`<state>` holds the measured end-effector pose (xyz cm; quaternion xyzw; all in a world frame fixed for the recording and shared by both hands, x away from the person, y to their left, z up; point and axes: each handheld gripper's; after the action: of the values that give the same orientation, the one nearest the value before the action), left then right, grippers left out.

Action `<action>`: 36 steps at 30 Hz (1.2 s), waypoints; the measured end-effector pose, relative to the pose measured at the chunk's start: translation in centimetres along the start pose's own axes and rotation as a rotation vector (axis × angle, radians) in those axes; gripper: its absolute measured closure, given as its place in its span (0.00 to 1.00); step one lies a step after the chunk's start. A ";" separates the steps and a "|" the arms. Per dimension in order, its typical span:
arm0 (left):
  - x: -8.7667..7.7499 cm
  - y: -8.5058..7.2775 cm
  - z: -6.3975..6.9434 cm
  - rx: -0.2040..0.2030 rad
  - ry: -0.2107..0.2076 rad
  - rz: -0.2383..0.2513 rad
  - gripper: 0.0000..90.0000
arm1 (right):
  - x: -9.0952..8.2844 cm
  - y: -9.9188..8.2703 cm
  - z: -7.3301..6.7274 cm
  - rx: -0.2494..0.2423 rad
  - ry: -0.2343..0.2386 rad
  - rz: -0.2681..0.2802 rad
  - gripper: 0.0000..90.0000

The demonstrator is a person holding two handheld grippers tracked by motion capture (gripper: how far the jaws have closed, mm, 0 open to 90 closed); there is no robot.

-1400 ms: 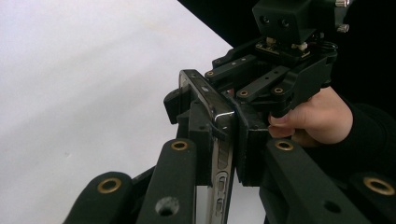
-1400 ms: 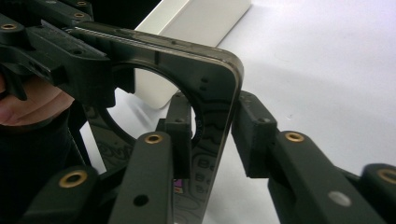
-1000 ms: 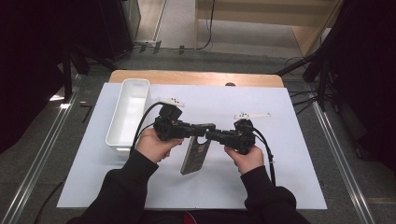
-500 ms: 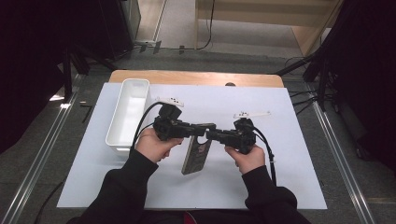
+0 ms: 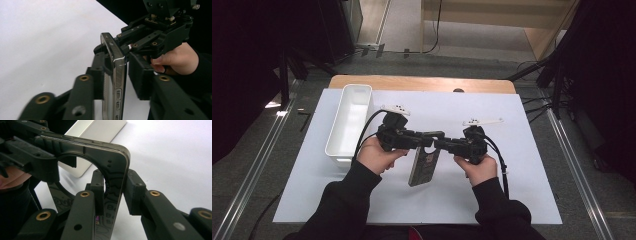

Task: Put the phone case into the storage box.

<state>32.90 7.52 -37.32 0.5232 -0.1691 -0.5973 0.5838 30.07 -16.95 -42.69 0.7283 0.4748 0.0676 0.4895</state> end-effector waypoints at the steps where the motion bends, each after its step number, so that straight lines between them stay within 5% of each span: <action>1: 0.0 0.0 0.1 0.006 -0.001 0.006 0.65 | 0.0 0.0 0.0 -0.002 -0.002 0.000 0.79; 15: 0.0 0.1 0.4 0.037 0.070 0.005 0.41 | -0.6 0.4 0.3 0.019 -0.040 0.004 0.79; 22: -0.5 0.0 -0.3 0.004 0.086 0.024 0.40 | -0.9 0.6 0.5 0.005 -0.065 0.009 0.79; 36: -0.4 -0.4 -0.8 0.008 0.113 0.037 0.35 | -1.3 0.9 1.2 -0.002 -0.103 0.009 0.79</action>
<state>33.23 8.31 -37.72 0.5554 -0.1479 -0.5550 0.6013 30.54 -18.78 -42.13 0.7324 0.4455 0.0329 0.5138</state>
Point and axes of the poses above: each handheld gripper's, and its own axes: x roughly forward along the jaws, y roughly out of its top, z roughly to its right, and after that the axes turned 10 degrees about z, right-handed
